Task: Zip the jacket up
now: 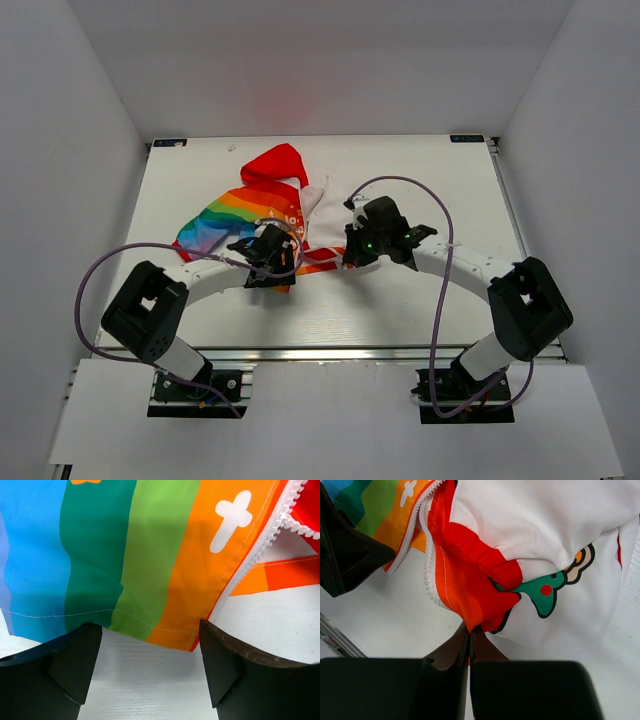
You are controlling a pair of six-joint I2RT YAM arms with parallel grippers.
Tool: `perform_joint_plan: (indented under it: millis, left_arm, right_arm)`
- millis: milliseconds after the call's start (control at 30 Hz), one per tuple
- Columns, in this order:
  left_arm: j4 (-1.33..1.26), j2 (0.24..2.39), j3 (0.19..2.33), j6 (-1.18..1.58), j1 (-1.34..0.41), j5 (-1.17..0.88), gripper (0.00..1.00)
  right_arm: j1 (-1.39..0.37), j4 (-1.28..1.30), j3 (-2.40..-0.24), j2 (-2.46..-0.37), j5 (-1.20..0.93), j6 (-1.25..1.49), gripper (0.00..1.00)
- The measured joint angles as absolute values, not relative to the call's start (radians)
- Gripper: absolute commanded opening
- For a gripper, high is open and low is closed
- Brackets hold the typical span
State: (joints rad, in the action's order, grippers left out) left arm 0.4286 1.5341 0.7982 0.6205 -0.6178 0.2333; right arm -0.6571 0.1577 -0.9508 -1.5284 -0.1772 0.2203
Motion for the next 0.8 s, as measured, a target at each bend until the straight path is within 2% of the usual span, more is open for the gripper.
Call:
perform_joint_plan:
  millis: [233,267,300,433,500,600,633,733,767,800]
  left_arm:
    - [0.420,1.544,0.790,0.624,-0.664,0.297,0.88]
    - [0.422,1.549,0.792,0.630,-0.673,0.313,0.87]
    - [0.426,1.559,0.797,0.643,-0.680,0.324,0.82]
    - [0.447,1.613,0.841,0.693,-0.695,0.342,0.76]
    - [0.438,1.633,0.857,0.699,-0.698,0.350,0.68]
    - [0.419,1.648,0.867,0.708,-0.703,0.360,0.46]
    - [0.409,1.652,0.867,0.710,-0.705,0.361,0.29]
    - [0.373,1.657,0.866,0.726,-0.707,0.344,0.04]
    - [0.365,1.657,0.863,0.728,-0.708,0.341,0.00]
    - [0.360,1.656,0.861,0.730,-0.708,0.338,0.00]
  right_arm:
    - [-0.657,0.158,-0.950,-1.528,-0.162,0.221,0.00]
    - [-0.657,0.158,-0.950,-1.528,-0.160,0.221,0.00]
    - [-0.657,0.158,-0.950,-1.528,-0.159,0.221,0.00]
    - [-0.657,0.158,-0.950,-1.528,-0.155,0.224,0.00]
    - [-0.657,0.157,-0.942,-1.524,-0.150,0.225,0.00]
    - [-0.657,0.163,-0.929,-1.514,-0.133,0.228,0.00]
    - [-0.657,0.162,-0.927,-1.511,-0.129,0.228,0.00]
    - [-0.657,0.162,-0.924,-1.506,-0.118,0.234,0.00]
    - [-0.657,0.162,-0.923,-1.505,-0.117,0.237,0.00]
    - [-0.657,0.159,-0.920,-1.504,-0.116,0.243,0.00]
